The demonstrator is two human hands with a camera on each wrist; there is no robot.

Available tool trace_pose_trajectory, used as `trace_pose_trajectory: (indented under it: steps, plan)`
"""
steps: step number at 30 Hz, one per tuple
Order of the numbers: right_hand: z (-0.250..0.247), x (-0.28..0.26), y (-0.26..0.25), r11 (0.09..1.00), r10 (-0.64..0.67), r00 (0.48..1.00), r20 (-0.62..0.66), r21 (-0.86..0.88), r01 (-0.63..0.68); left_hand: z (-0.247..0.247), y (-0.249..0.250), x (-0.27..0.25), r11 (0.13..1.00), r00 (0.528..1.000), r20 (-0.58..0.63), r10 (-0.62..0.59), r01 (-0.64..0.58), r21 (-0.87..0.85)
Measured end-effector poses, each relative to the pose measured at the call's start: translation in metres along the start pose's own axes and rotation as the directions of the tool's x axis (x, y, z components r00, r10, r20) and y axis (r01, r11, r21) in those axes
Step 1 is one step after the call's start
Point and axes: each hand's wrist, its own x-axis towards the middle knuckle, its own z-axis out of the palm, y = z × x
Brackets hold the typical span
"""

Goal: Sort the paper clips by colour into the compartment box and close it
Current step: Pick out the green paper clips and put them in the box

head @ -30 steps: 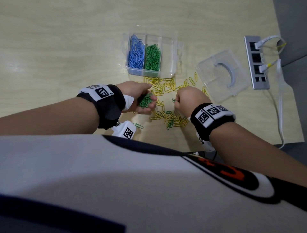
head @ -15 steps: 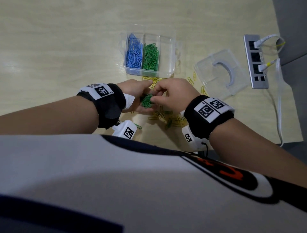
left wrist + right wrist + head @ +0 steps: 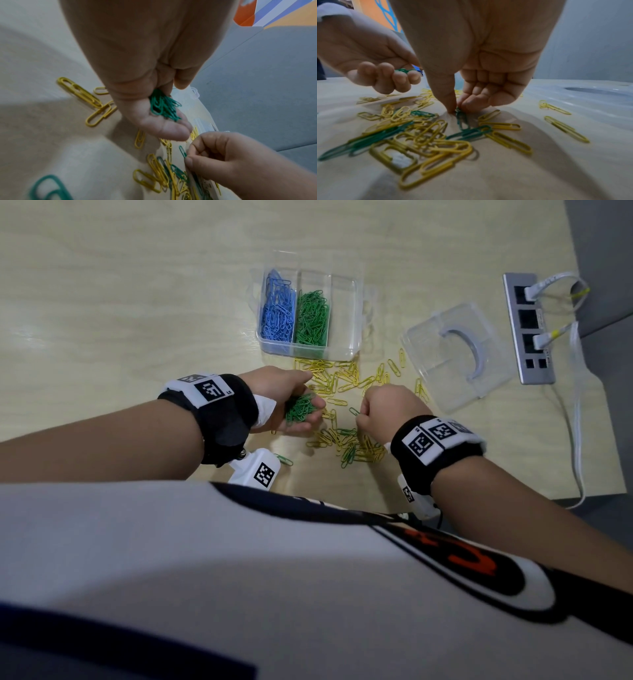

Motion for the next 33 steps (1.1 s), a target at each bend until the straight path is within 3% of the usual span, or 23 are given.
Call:
trace_pose_trajectory:
  steps: [5,8,11,13,15,17,19,22,28,33]
  plan:
    - [-0.005,-0.001,-0.004,0.993,0.008,0.999,0.037,0.118,-0.013,0.001,0.0,0.0,1.0,1.0,0.005,0.001,-0.001,-0.002]
    - [-0.014,-0.009,-0.012,0.918,-0.092,0.991,-0.1,0.376,0.123,0.001,-0.002,0.001,1.0,1.0,-0.003,0.008,-0.008,0.021]
    - [-0.02,-0.013,-0.024,0.873,-0.224,0.971,-0.089,0.424,0.24,0.005,-0.003,0.001,1.0,1.0,-0.014,0.008,-0.008,0.022]
    - [-0.018,-0.014,-0.026,0.86,-0.223,0.969,-0.107,0.446,0.247,0.007,-0.002,-0.001,1.0,1.0,-0.017,0.013,-0.012,0.012]
    - [-0.016,-0.014,-0.018,0.838,-0.136,0.98,-0.148,0.51,0.194,0.007,-0.001,-0.003,1.0,1.0,-0.003,0.009,-0.009,0.007]
    - [-0.016,-0.012,-0.006,0.892,-0.029,0.993,-0.11,0.445,0.076,0.006,-0.002,-0.005,1.0,1.0,-0.001,0.007,-0.007,0.005]
    - [-0.012,-0.007,0.009,0.969,0.075,0.997,0.012,0.237,-0.075,0.006,-0.002,-0.005,1.0,1.0,-0.006,0.011,-0.011,0.011]
    - [-0.015,-0.005,0.017,0.986,0.166,0.979,0.121,0.006,-0.168,0.007,-0.003,-0.005,1.0,1.0,-0.01,0.017,-0.017,0.021]
    - [0.009,0.0,0.022,0.969,0.246,0.942,0.23,-0.057,-0.239,0.008,-0.003,-0.003,0.999,1.0,-0.011,0.019,-0.019,0.036]
    - [0.002,-0.005,0.012,0.992,0.116,0.99,0.086,0.046,-0.12,0.009,-0.003,-0.002,0.999,1.0,-0.01,0.024,-0.023,0.04]
